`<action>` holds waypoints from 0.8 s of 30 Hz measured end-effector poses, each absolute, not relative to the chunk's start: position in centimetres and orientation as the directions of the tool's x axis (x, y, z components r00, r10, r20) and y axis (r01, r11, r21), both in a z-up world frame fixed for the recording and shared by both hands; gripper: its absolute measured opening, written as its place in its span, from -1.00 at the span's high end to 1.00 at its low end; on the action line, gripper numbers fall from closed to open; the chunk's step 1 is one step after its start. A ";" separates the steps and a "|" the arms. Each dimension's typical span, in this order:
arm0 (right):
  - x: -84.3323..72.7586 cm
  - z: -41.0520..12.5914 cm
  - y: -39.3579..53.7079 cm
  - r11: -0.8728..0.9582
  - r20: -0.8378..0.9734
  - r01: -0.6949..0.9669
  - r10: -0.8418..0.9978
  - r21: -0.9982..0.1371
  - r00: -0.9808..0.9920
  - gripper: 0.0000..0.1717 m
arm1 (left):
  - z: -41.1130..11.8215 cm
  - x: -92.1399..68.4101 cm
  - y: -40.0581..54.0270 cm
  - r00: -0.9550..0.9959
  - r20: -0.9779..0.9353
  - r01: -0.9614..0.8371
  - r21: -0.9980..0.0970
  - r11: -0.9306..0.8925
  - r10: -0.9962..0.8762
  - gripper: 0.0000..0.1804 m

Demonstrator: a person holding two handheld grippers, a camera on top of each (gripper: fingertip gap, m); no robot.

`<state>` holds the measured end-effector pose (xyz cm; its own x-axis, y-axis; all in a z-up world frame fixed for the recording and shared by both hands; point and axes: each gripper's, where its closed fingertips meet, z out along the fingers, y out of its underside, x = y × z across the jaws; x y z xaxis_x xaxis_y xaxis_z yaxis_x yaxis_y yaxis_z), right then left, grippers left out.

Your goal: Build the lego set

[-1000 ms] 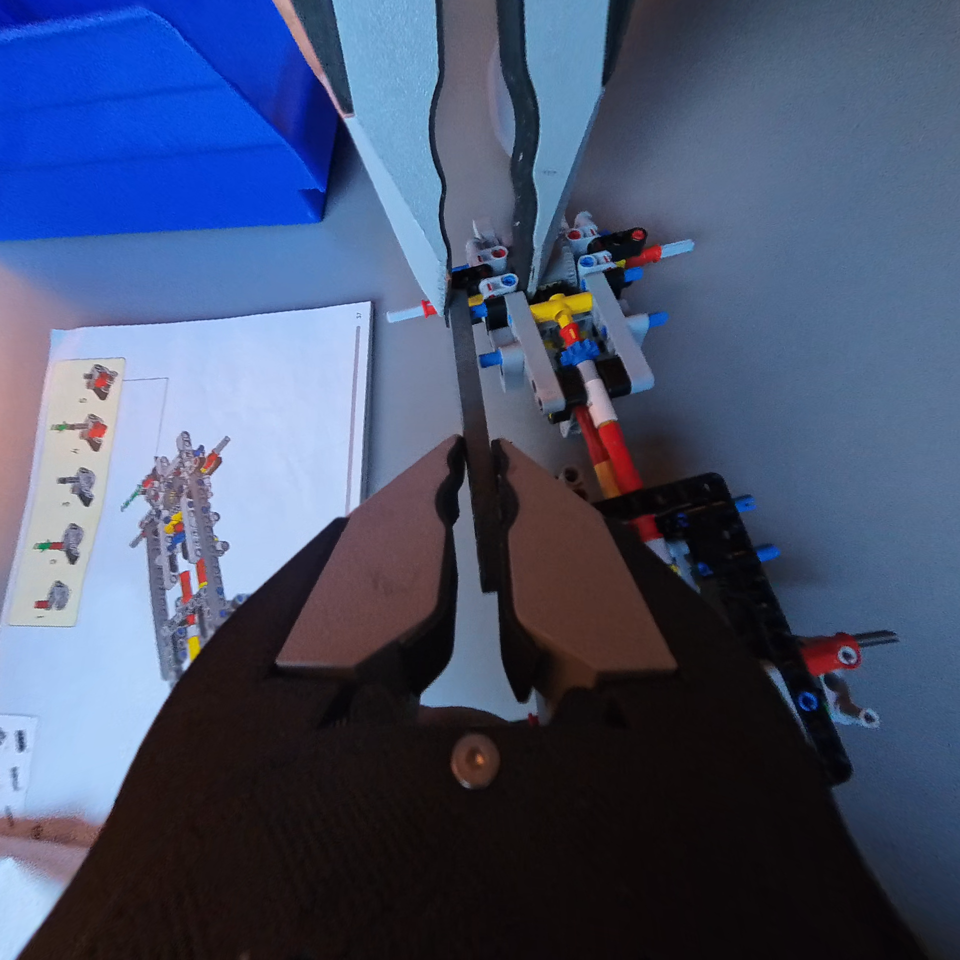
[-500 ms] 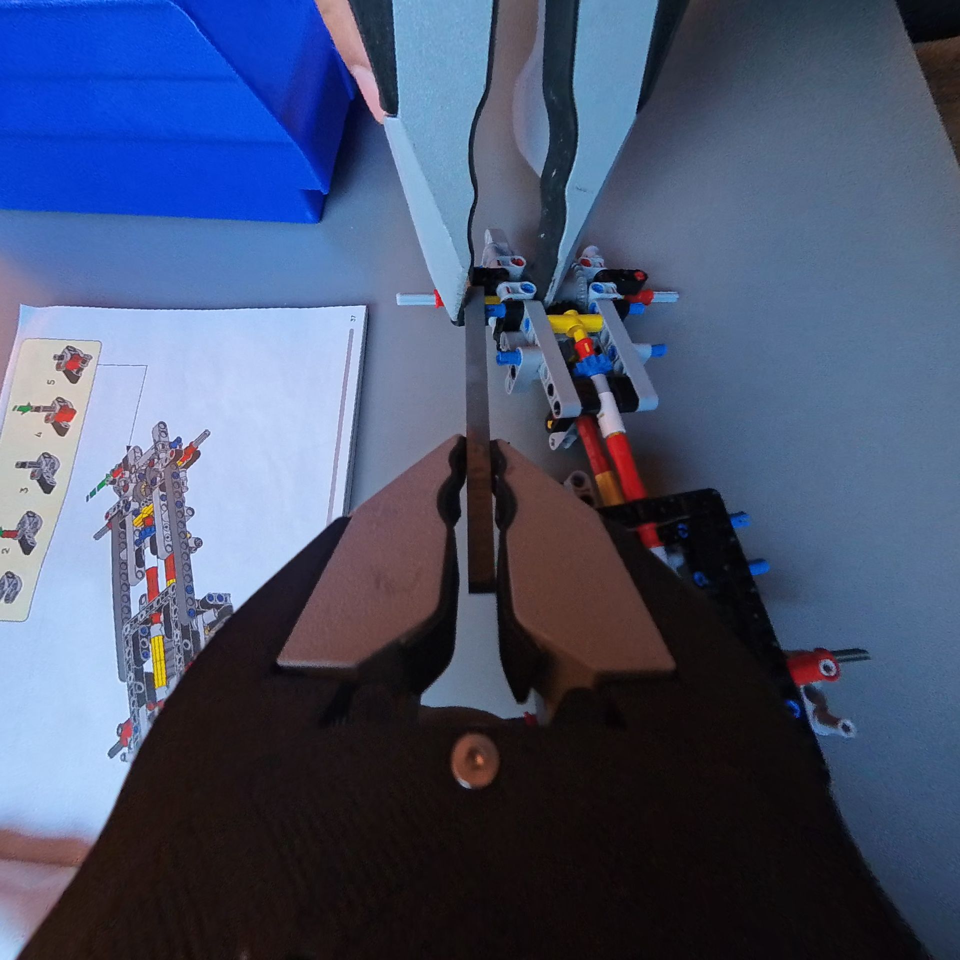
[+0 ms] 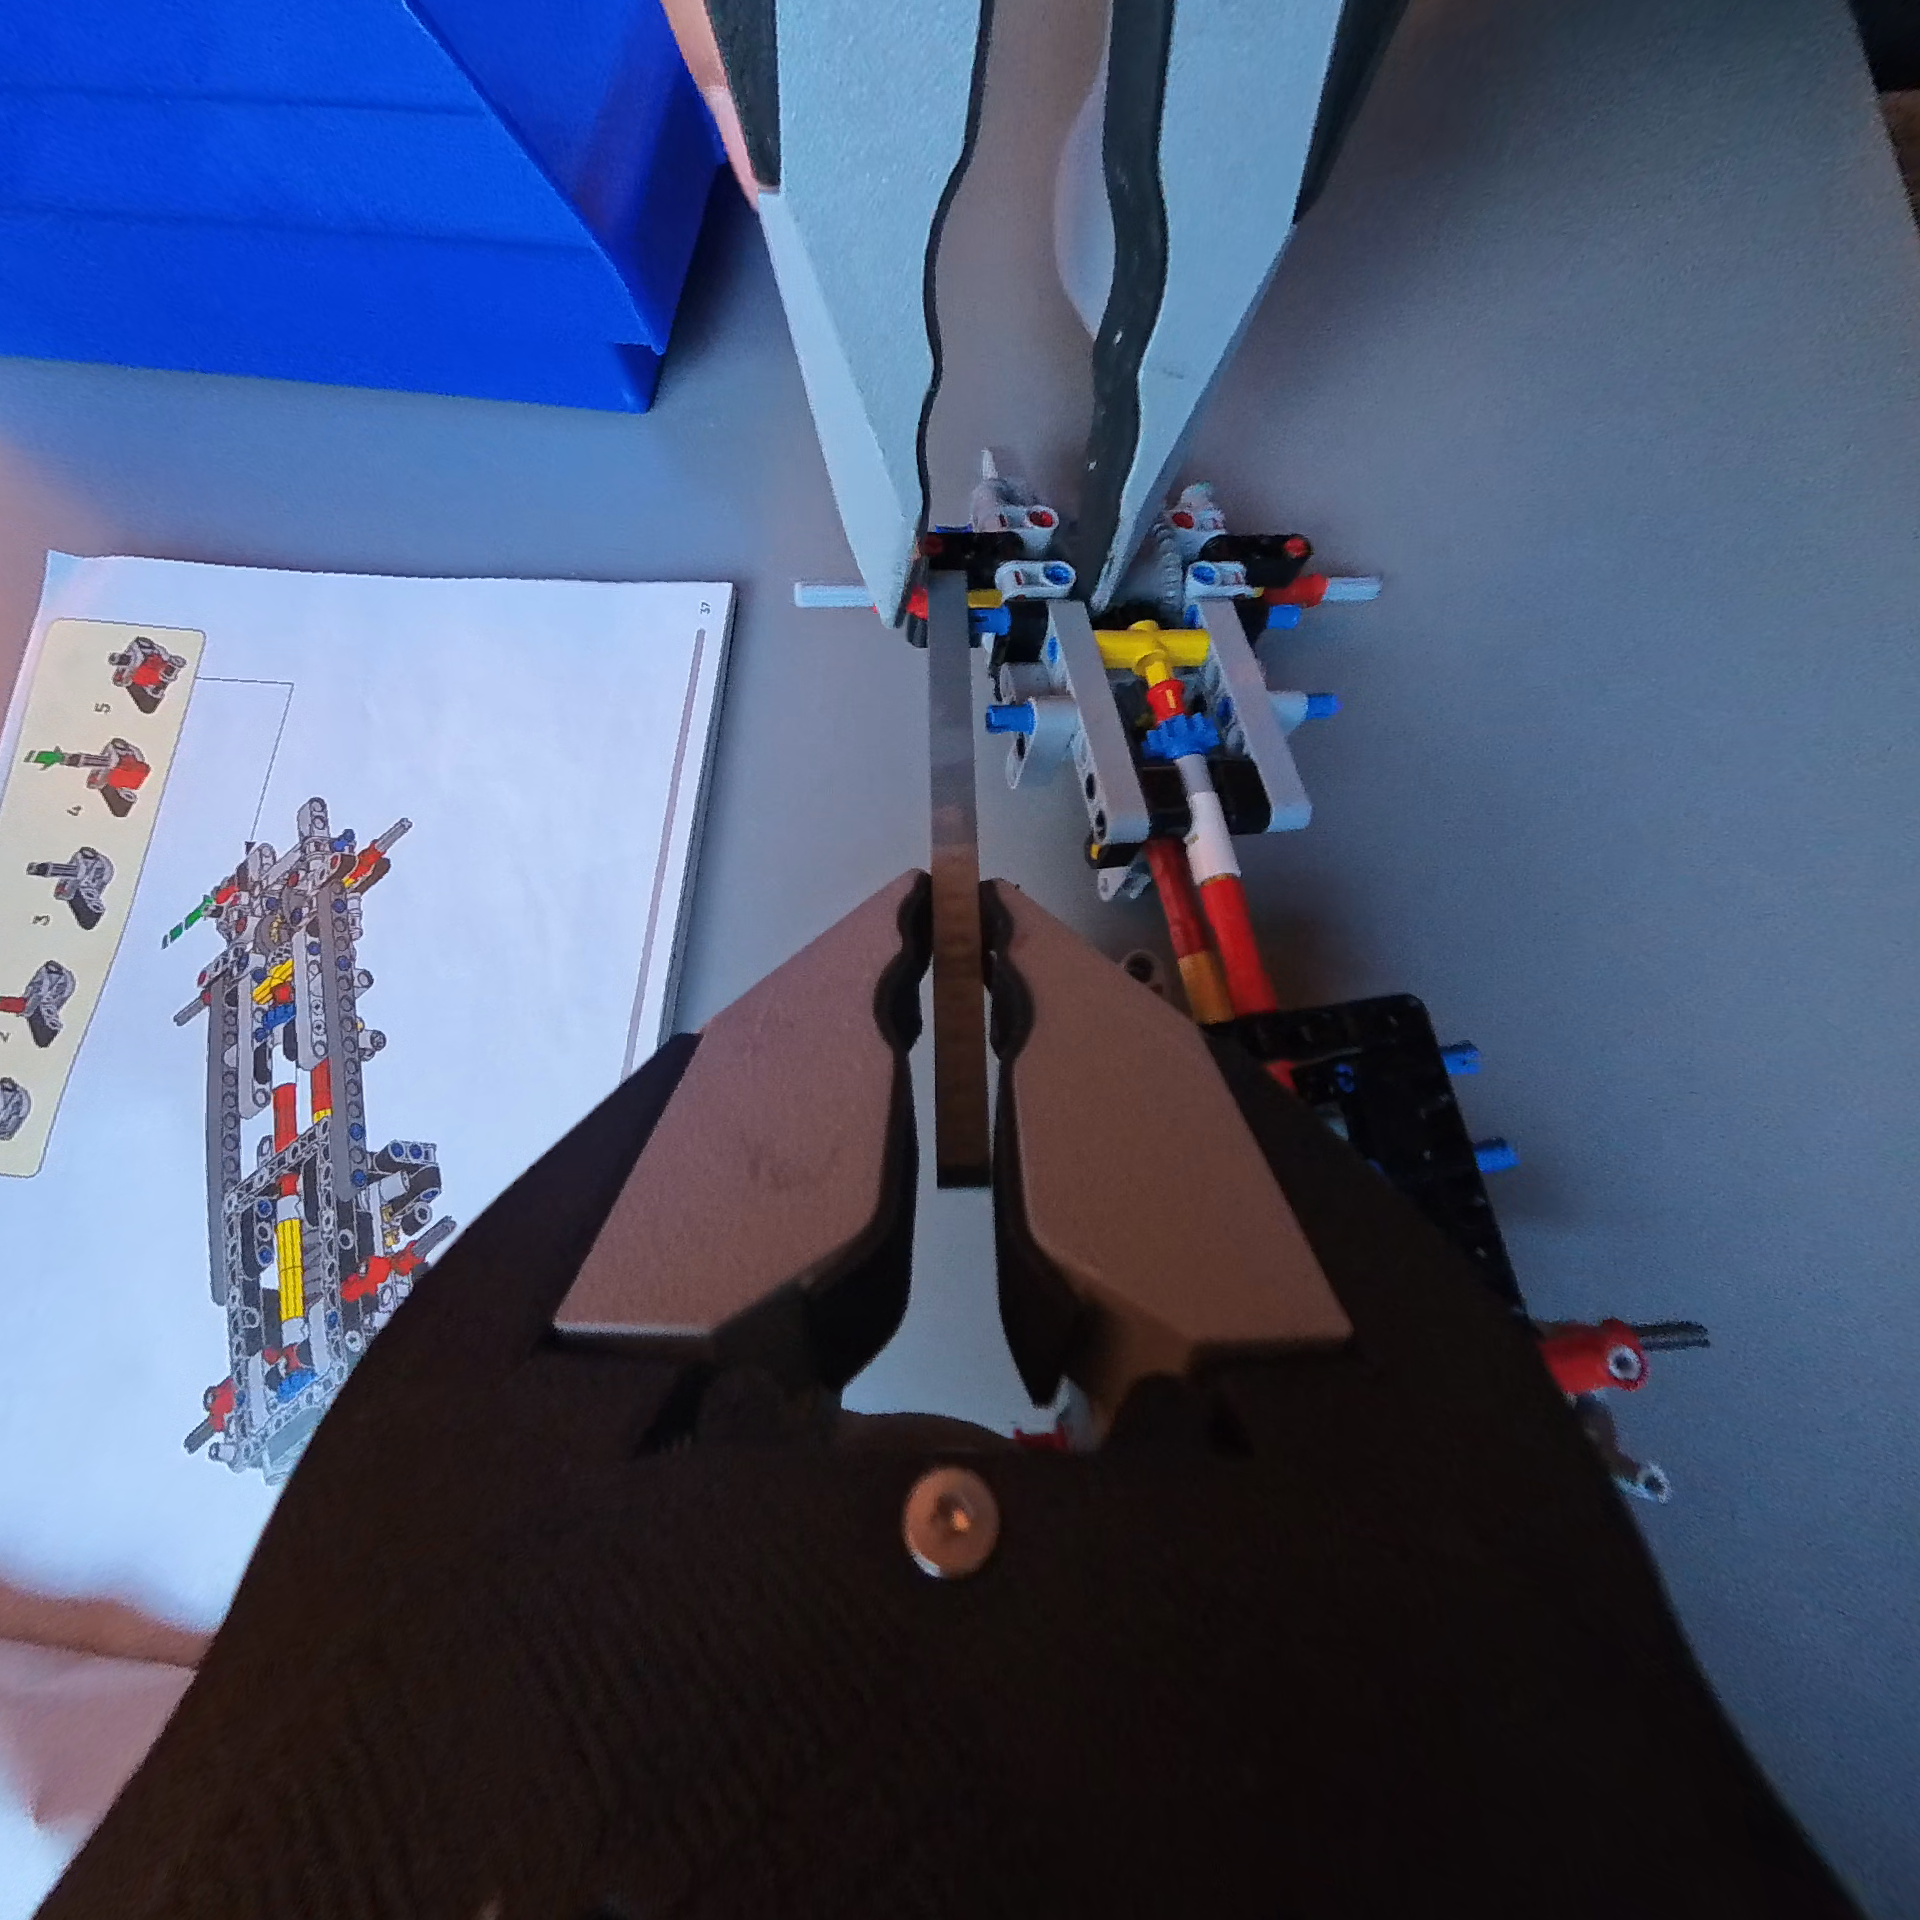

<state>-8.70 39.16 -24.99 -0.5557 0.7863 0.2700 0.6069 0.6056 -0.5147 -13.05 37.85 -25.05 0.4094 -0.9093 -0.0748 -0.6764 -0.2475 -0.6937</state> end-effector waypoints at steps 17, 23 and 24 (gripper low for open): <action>-8.9 -25.3 38.7 0.637 0.238 0.578 0.750 -0.510 -0.617 0.66 | -25.3 -13.2 37.2 0.410 -0.048 -0.676 -0.687 -0.268 -0.911 0.92; -8.9 -25.4 38.7 0.649 0.254 0.569 0.742 -0.505 -0.620 0.67 | -25.3 -13.2 37.1 0.408 -0.062 -0.682 -0.684 -0.259 -0.911 0.92; -8.9 -25.4 38.7 0.651 0.259 0.567 0.741 -0.505 -0.619 0.67 | -25.2 -13.2 37.1 0.408 -0.071 -0.686 -0.682 -0.254 -0.910 0.92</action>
